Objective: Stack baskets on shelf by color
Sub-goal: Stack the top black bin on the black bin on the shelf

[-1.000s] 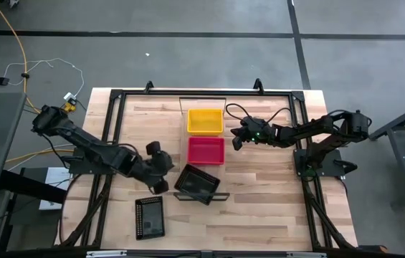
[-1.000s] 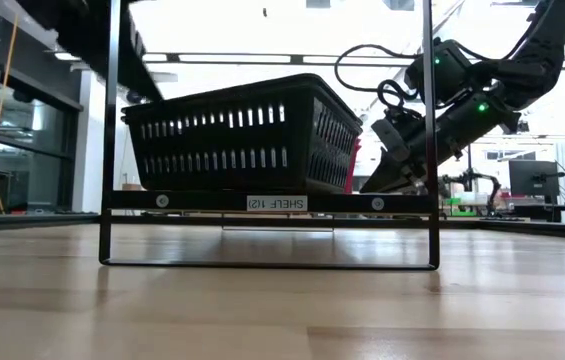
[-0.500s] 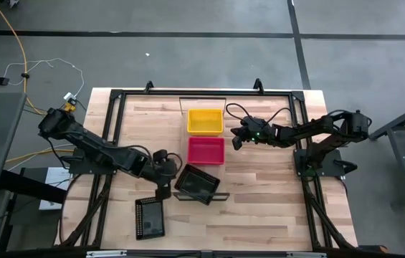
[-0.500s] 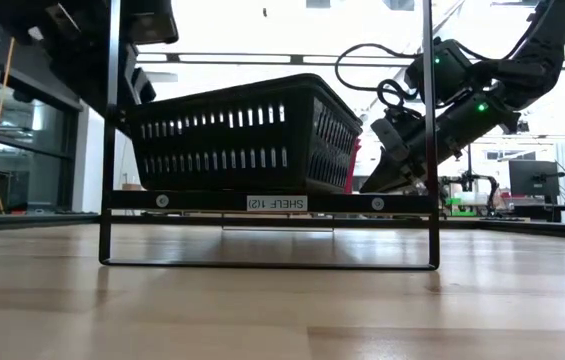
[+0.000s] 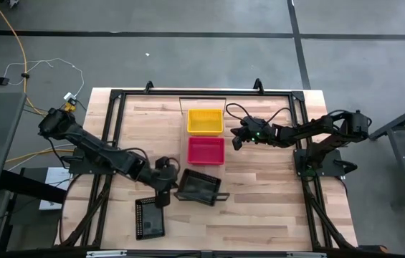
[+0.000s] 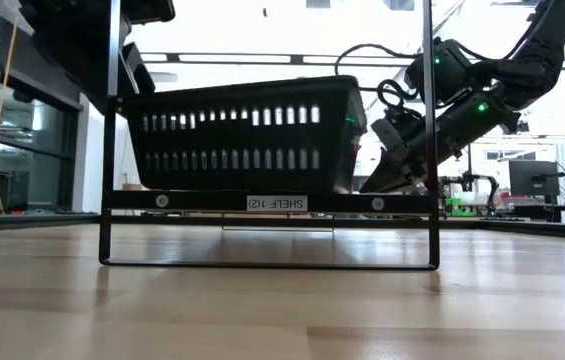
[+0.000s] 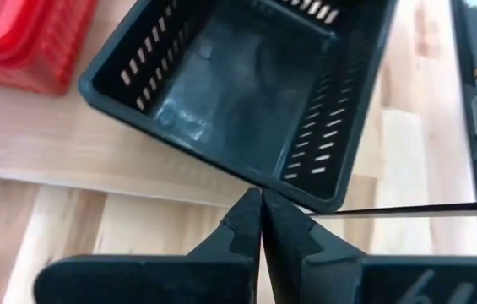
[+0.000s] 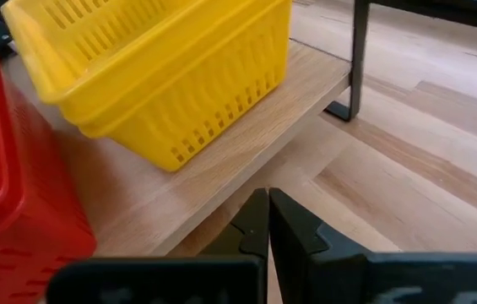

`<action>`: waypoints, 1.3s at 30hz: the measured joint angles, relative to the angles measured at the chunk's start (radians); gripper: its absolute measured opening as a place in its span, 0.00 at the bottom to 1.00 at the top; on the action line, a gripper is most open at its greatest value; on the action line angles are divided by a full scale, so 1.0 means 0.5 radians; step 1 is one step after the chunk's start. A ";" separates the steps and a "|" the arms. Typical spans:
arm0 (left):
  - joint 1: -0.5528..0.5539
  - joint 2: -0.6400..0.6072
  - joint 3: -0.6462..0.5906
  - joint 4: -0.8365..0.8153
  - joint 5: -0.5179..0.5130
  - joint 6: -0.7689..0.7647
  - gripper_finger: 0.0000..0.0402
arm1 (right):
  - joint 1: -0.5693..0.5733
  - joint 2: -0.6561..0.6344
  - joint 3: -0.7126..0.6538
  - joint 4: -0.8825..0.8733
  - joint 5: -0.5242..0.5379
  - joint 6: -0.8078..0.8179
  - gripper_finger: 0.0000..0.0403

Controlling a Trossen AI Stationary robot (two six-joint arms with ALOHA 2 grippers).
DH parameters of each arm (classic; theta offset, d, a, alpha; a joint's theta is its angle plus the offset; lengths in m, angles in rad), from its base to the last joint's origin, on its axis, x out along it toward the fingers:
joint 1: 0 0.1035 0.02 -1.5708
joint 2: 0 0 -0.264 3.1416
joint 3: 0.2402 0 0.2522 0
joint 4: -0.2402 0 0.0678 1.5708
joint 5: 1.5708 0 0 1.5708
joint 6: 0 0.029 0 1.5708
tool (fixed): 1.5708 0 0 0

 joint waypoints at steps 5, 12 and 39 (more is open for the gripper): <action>-0.020 0.000 0.000 0.070 0.005 0.001 0.00 | 0.000 0.000 0.000 -0.002 -0.200 -0.011 0.00; -0.020 0.000 0.000 0.022 -0.068 0.073 0.00 | 0.050 -0.078 0.000 -0.213 -0.878 -0.087 0.00; 0.105 0.000 0.000 -0.157 -0.053 0.283 0.00 | 1.015 0.031 0.318 -0.279 -0.708 -0.176 0.00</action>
